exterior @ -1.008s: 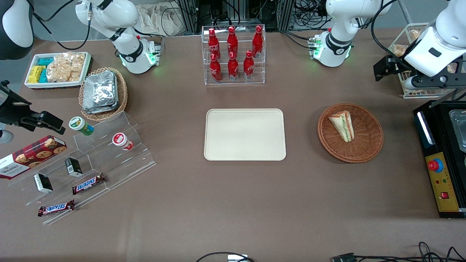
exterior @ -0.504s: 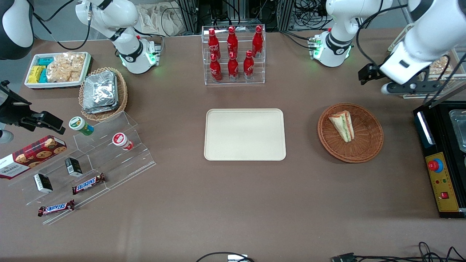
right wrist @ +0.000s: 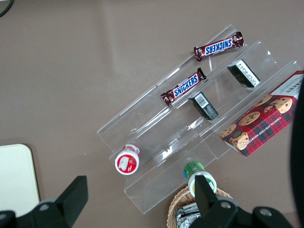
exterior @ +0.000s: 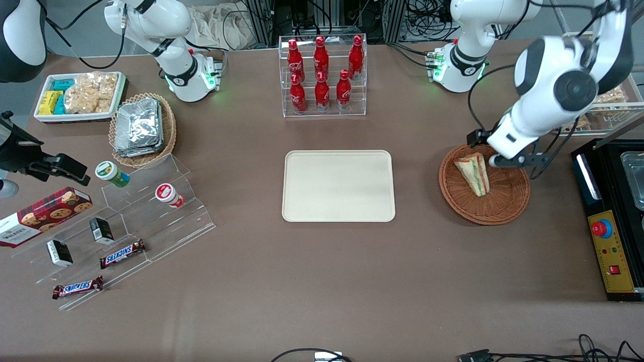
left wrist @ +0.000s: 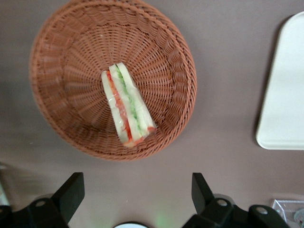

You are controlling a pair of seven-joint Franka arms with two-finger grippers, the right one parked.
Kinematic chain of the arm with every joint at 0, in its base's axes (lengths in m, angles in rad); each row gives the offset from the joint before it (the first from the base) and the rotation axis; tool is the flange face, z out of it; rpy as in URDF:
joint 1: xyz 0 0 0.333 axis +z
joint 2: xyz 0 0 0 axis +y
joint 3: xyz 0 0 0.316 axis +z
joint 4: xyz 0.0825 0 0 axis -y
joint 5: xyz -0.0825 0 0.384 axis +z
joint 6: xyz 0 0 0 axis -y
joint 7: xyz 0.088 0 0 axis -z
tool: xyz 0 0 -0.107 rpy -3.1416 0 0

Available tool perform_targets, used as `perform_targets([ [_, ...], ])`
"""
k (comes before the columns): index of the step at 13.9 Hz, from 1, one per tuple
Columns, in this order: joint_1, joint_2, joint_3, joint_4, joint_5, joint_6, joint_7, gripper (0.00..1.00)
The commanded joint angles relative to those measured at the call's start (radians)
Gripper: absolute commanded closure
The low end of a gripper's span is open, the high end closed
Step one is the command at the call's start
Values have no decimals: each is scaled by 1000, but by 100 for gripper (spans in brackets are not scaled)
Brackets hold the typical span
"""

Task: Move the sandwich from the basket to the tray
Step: 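Move the left gripper down over the wrapped sandwich in the wicker basket, then close the left gripper on the sandwich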

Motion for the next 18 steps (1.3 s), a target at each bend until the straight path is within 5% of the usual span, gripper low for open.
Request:
perform_targets([
  [1,16,132,3,18,-13,62,-11,0],
  [10,42,347,3,17,-4,159,-32,1],
  [11,42,355,3,18,-2,161,-32,13],
  [13,42,355,3,18,3,156,-32,96],
  [18,45,334,9,27,10,127,-26,100],
])
